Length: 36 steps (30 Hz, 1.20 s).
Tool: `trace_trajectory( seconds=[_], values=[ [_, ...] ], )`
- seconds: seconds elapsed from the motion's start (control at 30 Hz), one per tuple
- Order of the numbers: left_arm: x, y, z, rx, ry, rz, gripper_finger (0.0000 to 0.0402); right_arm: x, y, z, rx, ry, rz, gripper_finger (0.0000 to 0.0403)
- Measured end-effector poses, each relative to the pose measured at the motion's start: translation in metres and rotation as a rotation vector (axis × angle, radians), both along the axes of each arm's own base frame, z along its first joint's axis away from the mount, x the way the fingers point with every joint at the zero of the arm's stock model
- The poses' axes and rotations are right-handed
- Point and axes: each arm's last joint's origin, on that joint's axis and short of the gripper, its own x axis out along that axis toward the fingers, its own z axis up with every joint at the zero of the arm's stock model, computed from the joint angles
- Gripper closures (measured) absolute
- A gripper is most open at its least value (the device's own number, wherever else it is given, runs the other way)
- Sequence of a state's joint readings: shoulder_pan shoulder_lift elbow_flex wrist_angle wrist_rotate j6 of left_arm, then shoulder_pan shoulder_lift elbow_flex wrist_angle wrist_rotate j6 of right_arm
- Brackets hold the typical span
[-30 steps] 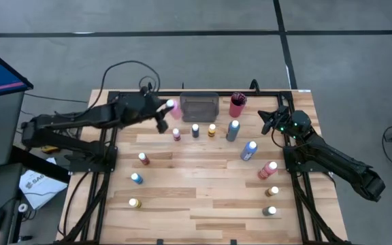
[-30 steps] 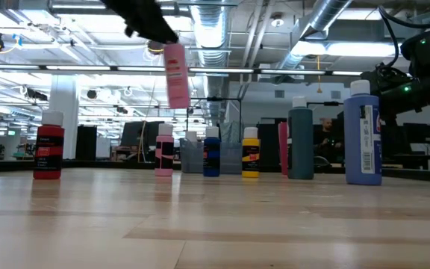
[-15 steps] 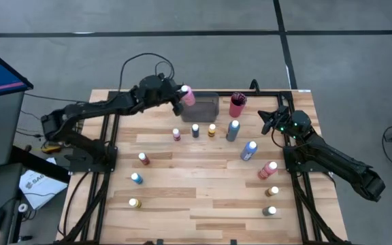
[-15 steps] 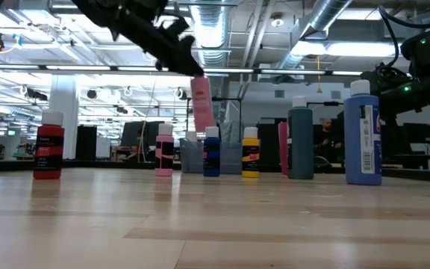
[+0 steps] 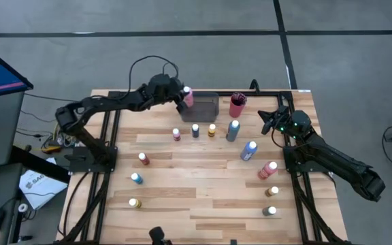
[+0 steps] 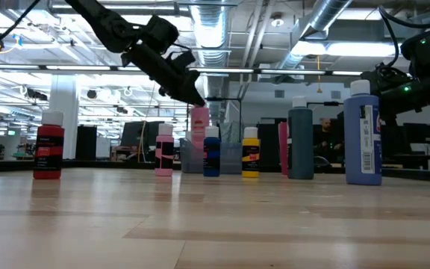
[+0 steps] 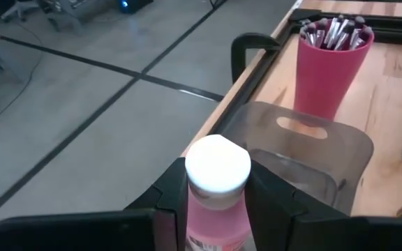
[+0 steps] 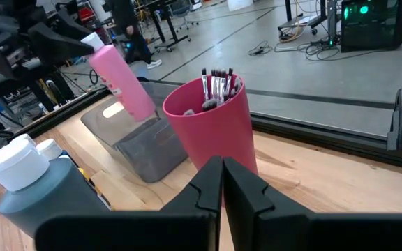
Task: Pick & Place Paint Supplies
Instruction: Put the pink paint bottle into the gray bin
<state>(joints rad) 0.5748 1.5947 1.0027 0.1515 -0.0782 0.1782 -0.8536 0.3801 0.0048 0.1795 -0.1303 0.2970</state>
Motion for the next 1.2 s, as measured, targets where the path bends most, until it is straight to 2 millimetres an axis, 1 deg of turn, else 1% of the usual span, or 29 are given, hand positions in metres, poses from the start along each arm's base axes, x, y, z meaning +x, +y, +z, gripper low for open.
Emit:
trace_trajectory(
  seconds=[0.1, 0.33, 0.87, 0.97, 1.2],
  values=[
    [0.002, 0.001, -0.004, -0.003, 0.002, -0.002, 0.0312, 0.000, 0.000, 0.000, 0.000, 0.000, 0.000, 0.0395],
    [0.006, 0.007, -0.021, -0.029, 0.043, 0.008, 0.0311, 0.000, 0.000, 0.000, 0.000, 0.000, 0.000, 0.0395],
    [0.005, 0.009, -0.023, -0.015, 0.052, 0.042, 0.0305, 0.000, 0.000, 0.000, 0.000, 0.000, 0.000, 0.0395],
    [0.005, 0.009, -0.023, -0.016, 0.055, 0.045, 0.0290, 0.000, 0.000, 0.000, 0.000, 0.000, 0.000, 0.0395],
    [0.004, 0.010, -0.024, 0.004, 0.073, 0.091, 0.0229, 0.000, 0.000, 0.000, 0.000, 0.000, 0.000, 0.0395]
  ],
)
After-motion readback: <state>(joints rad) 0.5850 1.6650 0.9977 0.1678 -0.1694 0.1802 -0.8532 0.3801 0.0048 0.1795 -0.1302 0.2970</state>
